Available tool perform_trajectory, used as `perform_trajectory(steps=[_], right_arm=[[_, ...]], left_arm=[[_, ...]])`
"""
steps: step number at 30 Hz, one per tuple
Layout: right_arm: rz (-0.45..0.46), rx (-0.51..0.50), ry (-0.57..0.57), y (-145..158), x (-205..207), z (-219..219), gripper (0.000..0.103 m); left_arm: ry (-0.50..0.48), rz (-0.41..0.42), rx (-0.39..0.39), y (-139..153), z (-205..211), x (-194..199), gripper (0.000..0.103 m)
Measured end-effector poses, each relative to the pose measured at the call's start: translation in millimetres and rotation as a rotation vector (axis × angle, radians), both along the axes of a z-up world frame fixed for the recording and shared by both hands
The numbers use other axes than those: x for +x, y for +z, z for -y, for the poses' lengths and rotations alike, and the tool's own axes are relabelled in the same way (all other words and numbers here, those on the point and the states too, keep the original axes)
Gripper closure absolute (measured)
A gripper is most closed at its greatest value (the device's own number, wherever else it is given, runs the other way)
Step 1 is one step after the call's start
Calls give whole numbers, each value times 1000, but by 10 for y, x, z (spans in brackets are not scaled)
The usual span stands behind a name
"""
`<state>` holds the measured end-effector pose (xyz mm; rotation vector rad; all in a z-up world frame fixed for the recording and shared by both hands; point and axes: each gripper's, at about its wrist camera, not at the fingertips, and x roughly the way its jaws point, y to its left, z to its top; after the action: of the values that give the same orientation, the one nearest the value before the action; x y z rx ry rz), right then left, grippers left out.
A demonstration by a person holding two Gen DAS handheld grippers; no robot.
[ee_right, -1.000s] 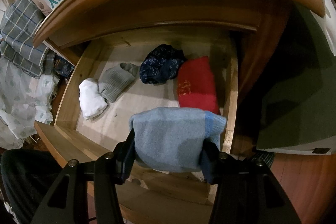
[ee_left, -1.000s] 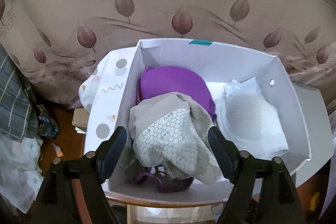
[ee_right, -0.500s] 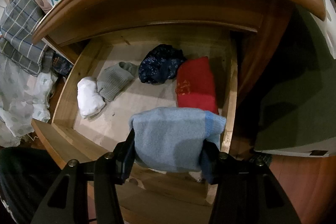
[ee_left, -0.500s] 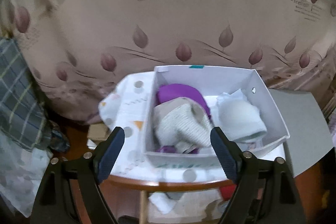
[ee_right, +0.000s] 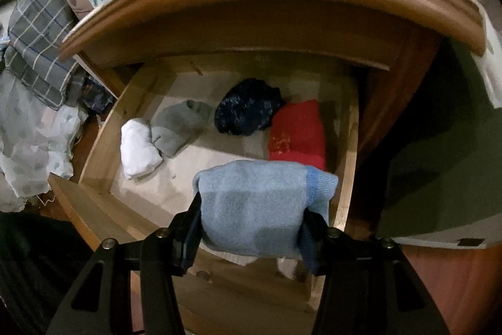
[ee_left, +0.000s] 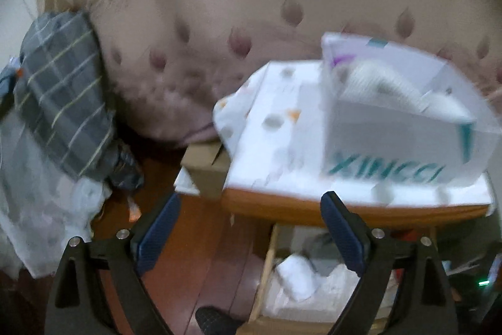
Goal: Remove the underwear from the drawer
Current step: 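Drop the light blue underwear in the box with the right tool while the left returns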
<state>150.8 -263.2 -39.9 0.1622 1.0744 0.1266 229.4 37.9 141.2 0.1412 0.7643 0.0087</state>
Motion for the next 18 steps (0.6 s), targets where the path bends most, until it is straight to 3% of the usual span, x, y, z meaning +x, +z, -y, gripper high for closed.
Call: perform_trajectory(steps=[4, 10, 13, 18], right_arm=[[23, -16, -5, 74, -36, 5, 50], [-5, -27, -3, 195, -25, -36, 50], [-2, -20, 4, 376, -39, -38, 50], [51, -88, 29, 846, -65, -57, 50]], left_arm=[[66, -10, 22, -380, -91, 26, 14], [85, -102, -67, -838, -239, 45, 14], [87, -118, -31, -914, -268, 59, 14], [84, -117, -70, -907, -312, 39, 14]])
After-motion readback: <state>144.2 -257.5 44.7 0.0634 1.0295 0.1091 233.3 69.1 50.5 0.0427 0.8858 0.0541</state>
